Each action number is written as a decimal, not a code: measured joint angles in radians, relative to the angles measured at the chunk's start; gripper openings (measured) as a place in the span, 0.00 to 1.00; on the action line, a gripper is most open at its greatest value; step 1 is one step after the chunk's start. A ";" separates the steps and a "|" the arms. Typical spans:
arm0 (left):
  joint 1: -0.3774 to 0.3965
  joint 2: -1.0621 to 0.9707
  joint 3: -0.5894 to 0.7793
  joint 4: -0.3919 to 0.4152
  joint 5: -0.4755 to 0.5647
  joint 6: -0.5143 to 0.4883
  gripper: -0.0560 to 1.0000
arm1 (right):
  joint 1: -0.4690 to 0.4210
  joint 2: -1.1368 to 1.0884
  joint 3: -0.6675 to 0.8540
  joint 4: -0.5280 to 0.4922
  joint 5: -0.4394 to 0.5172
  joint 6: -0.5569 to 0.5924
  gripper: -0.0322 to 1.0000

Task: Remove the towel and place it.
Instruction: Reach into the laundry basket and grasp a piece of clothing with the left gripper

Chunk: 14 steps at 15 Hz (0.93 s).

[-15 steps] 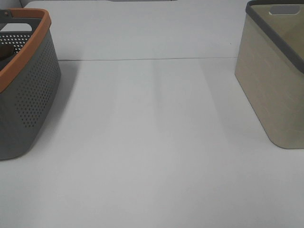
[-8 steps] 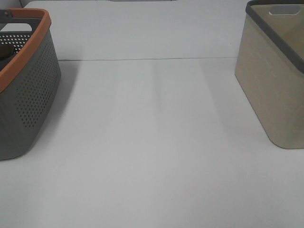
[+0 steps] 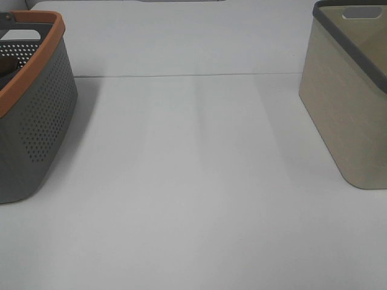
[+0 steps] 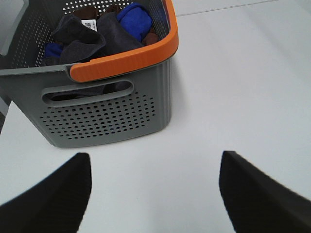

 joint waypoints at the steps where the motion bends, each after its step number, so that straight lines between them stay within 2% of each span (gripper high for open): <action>1: 0.000 0.000 0.000 0.000 0.000 0.000 0.72 | 0.000 0.000 0.000 0.000 0.000 0.000 0.84; 14: 0.000 0.000 0.000 0.000 0.000 0.000 0.72 | 0.000 0.000 0.000 0.000 0.000 0.000 0.84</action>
